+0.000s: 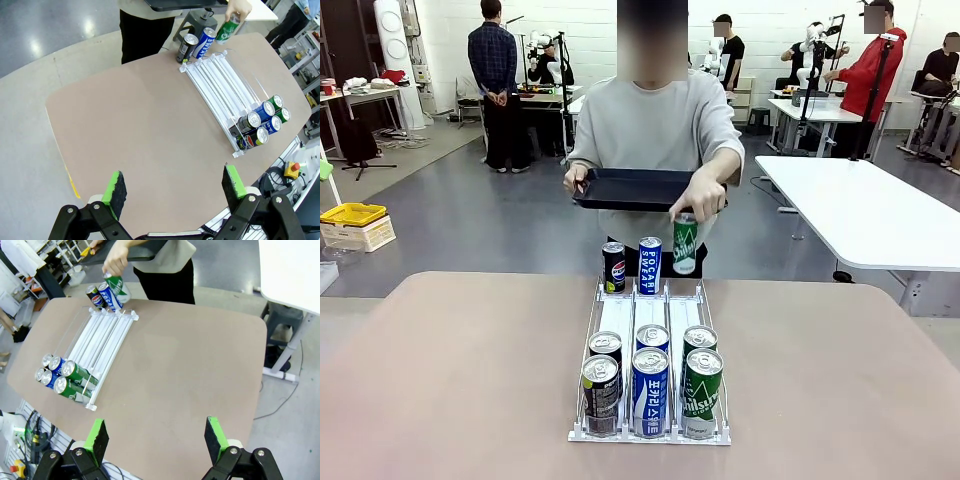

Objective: Retrieve and hand over the desired beverage to the person.
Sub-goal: Pick up a can of the same type that the person held from the Automatic Can Dispenser.

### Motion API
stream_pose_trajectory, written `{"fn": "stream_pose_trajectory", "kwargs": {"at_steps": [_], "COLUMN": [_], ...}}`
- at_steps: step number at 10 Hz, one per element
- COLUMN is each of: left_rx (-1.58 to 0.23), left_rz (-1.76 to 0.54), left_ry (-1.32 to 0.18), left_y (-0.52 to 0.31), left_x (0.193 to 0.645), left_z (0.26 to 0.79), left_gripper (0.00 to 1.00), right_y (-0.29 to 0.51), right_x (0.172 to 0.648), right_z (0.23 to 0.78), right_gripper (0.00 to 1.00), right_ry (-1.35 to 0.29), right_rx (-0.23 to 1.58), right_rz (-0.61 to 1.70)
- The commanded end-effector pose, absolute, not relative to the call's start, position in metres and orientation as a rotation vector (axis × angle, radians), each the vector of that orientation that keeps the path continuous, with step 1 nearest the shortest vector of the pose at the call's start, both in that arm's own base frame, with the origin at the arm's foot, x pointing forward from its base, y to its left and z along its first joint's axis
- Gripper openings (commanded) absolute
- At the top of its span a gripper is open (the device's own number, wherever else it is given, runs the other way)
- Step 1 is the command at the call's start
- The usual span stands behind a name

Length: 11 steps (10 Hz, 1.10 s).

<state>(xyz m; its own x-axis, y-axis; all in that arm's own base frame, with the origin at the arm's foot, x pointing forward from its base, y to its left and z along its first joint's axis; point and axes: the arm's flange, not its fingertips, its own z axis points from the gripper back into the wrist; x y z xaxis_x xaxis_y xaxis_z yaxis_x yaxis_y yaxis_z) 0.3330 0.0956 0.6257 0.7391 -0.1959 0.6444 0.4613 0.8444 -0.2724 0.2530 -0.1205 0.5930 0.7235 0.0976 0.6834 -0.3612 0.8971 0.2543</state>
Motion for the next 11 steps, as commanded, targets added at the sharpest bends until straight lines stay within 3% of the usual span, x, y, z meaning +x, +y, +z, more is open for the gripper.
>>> {"fn": "stream_pose_trajectory", "kwargs": {"at_steps": [1,3,6,11], "left_rx": [-0.444,-0.444,-0.444,-0.444], "left_rz": [-0.379,-0.379,-0.379,-0.379], "left_ry": [-0.661,-0.661,-0.661,-0.661], "left_y": [0.097,0.097,0.097,0.097], "left_x": [0.336,0.336,0.336,0.336], "left_z": [0.626,0.626,0.626,0.626], "left_gripper": [1.0,1.0,1.0,1.0], "right_y": [-0.12,-0.102,0.04,0.237], "right_x": [0.254,0.255,0.269,0.317], "right_z": [0.591,0.6,0.625,0.582], "right_gripper": [1.0,1.0,1.0,1.0], "right_ry": [-0.721,-0.702,-0.494,-0.177], "right_rx": [0.402,0.358,0.254,0.069], "right_rz": [0.275,0.29,0.268,0.099]}}
